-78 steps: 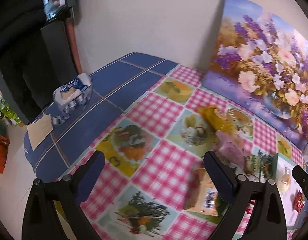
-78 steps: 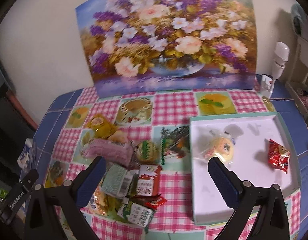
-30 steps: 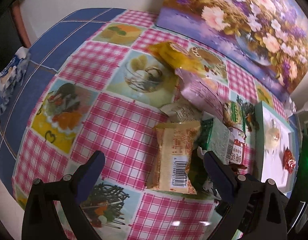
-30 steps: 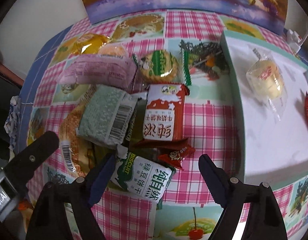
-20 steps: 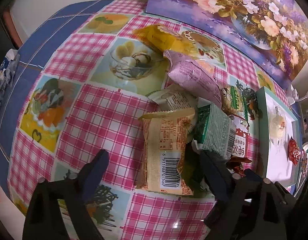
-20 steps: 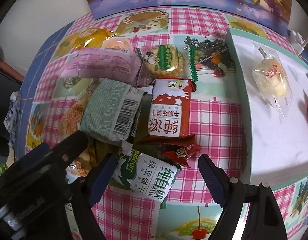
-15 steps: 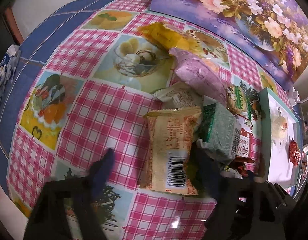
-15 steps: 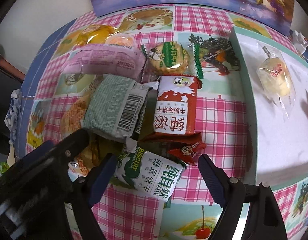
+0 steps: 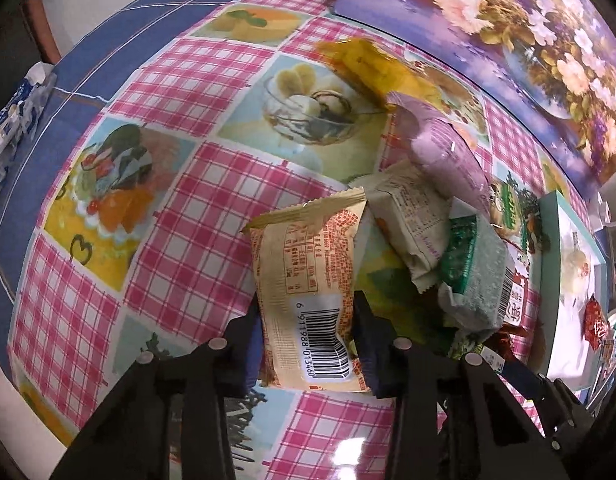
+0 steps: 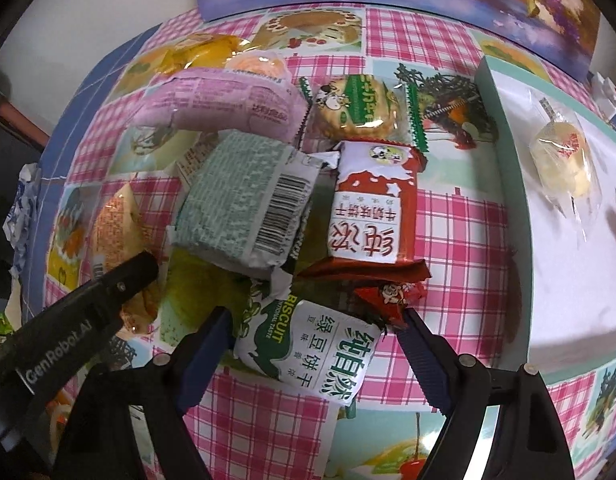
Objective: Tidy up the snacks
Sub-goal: 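Grasp the beige bread bag with the left tool while the right tool grasps the green BISCUIT pack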
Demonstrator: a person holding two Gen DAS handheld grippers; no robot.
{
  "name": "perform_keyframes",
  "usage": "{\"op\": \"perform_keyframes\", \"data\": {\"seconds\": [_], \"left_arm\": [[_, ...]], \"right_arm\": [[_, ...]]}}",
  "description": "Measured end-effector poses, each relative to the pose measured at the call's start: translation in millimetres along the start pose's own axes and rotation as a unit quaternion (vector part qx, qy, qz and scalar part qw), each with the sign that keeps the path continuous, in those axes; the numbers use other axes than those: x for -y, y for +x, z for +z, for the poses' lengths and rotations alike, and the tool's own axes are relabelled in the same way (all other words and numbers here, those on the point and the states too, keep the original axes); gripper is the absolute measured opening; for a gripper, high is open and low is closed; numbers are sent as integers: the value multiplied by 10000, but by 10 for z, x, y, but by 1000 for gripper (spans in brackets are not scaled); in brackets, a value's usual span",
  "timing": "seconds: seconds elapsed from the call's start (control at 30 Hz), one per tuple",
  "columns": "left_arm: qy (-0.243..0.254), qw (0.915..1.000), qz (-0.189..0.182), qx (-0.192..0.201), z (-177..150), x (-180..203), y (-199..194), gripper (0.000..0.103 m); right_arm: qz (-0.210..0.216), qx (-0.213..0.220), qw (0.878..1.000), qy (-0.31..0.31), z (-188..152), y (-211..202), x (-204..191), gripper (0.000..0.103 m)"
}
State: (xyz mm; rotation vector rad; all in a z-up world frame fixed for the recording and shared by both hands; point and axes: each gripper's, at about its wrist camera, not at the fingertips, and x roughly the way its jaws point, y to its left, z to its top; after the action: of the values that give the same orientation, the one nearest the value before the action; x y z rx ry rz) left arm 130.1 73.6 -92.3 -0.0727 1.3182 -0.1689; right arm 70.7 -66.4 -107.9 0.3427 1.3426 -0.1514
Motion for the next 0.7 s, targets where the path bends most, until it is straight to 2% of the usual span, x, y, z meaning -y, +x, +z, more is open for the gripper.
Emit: {"op": "perform_keyframes", "data": {"seconds": [0.43, 0.7], "left_arm": [[-218, 9993, 287, 92, -5, -234, -78, 39], [-280, 9988, 362, 161, -37, -311, -178, 39]], "right_arm": [[26, 49, 9998, -212, -72, 62, -273, 88], [-298, 134, 9981, -513, -165, 125, -524, 89]]}}
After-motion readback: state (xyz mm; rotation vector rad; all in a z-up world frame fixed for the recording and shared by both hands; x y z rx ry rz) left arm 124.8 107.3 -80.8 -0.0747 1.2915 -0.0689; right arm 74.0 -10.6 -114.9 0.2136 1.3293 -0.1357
